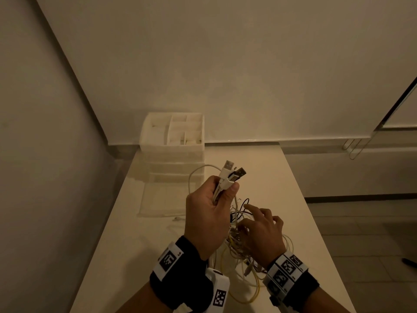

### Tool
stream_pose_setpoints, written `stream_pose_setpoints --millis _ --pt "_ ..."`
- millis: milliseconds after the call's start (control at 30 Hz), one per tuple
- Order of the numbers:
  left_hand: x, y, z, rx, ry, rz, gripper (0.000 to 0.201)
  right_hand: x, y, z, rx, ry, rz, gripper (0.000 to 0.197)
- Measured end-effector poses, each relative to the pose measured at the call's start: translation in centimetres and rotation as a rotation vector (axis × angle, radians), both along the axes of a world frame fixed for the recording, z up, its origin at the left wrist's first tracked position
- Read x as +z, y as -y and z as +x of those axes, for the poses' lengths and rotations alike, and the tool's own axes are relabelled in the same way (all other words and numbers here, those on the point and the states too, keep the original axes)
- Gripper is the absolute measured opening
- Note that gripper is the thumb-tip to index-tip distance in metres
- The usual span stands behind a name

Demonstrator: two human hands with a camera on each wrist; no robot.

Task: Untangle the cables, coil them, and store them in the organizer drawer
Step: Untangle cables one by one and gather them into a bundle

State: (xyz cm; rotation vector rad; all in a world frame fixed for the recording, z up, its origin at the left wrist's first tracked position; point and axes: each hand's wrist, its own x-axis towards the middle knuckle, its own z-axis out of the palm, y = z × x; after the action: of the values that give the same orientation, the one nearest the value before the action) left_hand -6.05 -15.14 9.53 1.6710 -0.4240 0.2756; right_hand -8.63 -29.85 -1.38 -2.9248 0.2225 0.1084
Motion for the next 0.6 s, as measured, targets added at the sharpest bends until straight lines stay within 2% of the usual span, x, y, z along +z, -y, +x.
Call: stream_pose_setpoints --millis 267,433,600 --pt "0.4 -0.1 0.5 0.021 0.018 -0.007 0.022 0.8 0.2 1.2 -0.086 -0.211 0.115 0.027" --pt "0.6 -0.2 0.3 0.020 0.009 -0.017 0.016 1.0 0.6 2.0 -0.131 -0.262 0.195 0.029" --pt "0.5 -0.8 0.8 0.024 0.038 -0.014 0.017 1.5 0.9 2.0 -0.050 -0.281 0.156 0.024"
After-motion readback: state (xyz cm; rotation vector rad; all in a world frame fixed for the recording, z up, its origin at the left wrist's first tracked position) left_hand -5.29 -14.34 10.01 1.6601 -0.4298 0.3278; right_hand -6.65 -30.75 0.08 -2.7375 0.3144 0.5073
